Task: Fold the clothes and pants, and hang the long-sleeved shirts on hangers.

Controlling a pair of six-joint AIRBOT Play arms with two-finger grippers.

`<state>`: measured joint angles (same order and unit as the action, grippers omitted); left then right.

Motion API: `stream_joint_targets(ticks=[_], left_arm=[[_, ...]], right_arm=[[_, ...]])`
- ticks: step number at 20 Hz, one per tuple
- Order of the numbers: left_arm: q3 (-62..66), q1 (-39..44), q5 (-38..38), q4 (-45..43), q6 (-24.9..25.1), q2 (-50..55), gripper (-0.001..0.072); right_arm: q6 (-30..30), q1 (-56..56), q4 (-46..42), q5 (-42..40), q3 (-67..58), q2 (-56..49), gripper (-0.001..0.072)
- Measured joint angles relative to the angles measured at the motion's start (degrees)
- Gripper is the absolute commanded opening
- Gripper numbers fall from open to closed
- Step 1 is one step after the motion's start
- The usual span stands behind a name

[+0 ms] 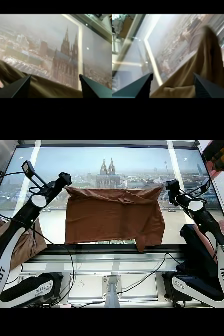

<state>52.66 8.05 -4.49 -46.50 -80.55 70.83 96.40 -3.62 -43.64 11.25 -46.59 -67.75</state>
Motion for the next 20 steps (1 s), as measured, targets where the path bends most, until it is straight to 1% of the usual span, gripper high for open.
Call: stream_joint_targets(ticks=[2,4,6,8,11,13,17,20], left_arm=[[0.0,-0.6,-1.7,-0.9,0.0,-0.7,0.072],[0.0,-2.1,-5.5,-3.3,0.0,-2.6,0.072],[0.0,-4.1,-10.3,-7.4,0.0,-5.0,0.0718],[0.0,-6.1,-15.1,-10.8,0.0,-7.1,0.0718],[0.0,-8.1,-21.0,-13.4,0.0,-8.8,0.0718],[0.0,-8.7,-23.9,-14.3,0.0,-9.3,0.0718],[0.0,-9.2,-27.1,-14.9,0.0,-9.7,0.0717],[0.0,-9.3,-28.2,-15.1,0.0,-9.7,0.0718]], right_arm=[[0.0,-3.3,-6.6,3.3,-0.5,0.9,0.0558],[-1.2,-8.6,-13.2,10.0,-1.4,2.1,0.0557],[-6.0,-14.6,-18.0,18.8,-2.4,2.5,0.0556],[-12.4,-19.3,-20.7,29.0,-3.0,1.7,0.0556],[-21.2,-22.6,-21.0,42.8,-3.3,-1.7,0.0556],[-25.8,-23.5,-18.8,48.8,-3.5,-4.9,0.0556],[-32.5,-24.0,-12.4,55.1,-3.6,-11.1,0.0559],[-35.5,-24.0,-9.6,57.8,-3.6,-15.3,0.0558]])
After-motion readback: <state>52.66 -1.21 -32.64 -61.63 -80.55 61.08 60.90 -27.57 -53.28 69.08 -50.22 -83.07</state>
